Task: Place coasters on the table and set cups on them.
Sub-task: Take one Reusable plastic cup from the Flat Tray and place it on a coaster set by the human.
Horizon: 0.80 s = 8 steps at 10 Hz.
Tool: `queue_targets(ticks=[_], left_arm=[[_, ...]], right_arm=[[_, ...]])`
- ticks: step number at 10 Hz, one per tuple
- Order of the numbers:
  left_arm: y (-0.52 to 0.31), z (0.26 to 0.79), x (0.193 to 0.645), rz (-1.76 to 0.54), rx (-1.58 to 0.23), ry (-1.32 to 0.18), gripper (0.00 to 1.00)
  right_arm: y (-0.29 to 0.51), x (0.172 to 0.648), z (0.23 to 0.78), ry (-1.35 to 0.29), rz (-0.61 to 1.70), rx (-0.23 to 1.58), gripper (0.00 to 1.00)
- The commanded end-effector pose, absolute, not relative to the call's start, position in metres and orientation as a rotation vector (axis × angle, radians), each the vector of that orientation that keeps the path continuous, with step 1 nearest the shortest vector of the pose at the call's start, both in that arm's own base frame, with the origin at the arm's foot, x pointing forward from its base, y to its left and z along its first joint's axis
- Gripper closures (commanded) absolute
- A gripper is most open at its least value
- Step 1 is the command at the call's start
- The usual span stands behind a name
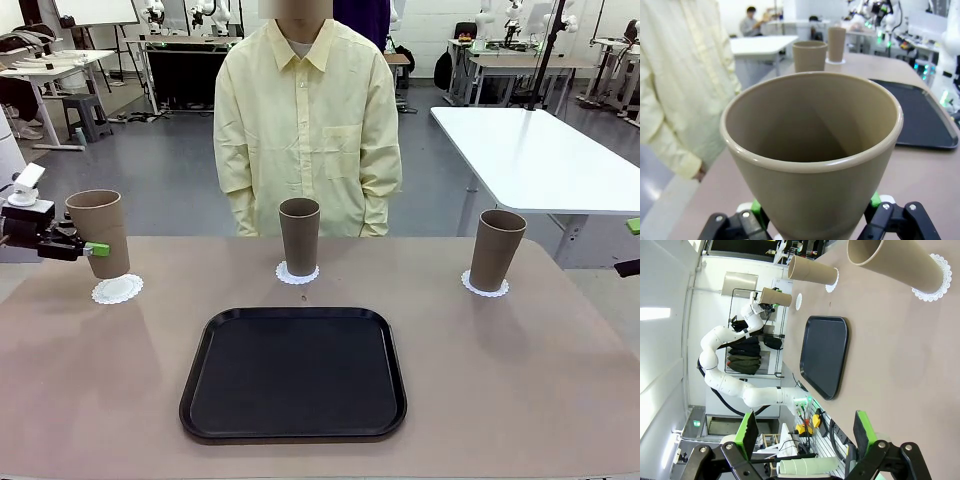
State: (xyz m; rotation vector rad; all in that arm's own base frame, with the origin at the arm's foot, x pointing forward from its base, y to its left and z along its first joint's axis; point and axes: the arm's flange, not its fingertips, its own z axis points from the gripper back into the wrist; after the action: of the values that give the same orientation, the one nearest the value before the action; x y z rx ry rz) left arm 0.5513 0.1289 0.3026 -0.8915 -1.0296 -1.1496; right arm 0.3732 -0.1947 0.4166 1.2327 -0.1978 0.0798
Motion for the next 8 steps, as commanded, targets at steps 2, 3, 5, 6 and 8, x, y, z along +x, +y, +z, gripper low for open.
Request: queue_targets(ticks=[2, 3, 5, 6, 8], left_arm=[[0.148, 0.293, 0.553, -1.151, -0.925, -1.044, 0.15], [0.148, 0.286, 0.554, -1.148, -0.940, -1.046, 0.15], [0.146, 0.273, 0.550, -1.186, -0.947, -1.047, 0.15], [0.145, 0.268, 0.547, -1.193, -0.958, -1.045, 0.15], [0.144, 0.265, 0.545, -1.198, -0.982, -1.058, 0.15]], right_arm=[[-0.195, 0.373, 0.417, -0.197, 0.082, 1.236, 0.00], [-0.195, 0.373, 0.417, -0.197, 0.082, 1.236, 0.00], [-0.195, 0.373, 0.417, -0.197, 0.082, 1.236, 0.00], [-0.195, 0.373, 0.417, -0.197, 0.082, 1.236, 0.00], [-0.195, 0.373, 0.417, -0.197, 0.082, 1.236, 0.00]])
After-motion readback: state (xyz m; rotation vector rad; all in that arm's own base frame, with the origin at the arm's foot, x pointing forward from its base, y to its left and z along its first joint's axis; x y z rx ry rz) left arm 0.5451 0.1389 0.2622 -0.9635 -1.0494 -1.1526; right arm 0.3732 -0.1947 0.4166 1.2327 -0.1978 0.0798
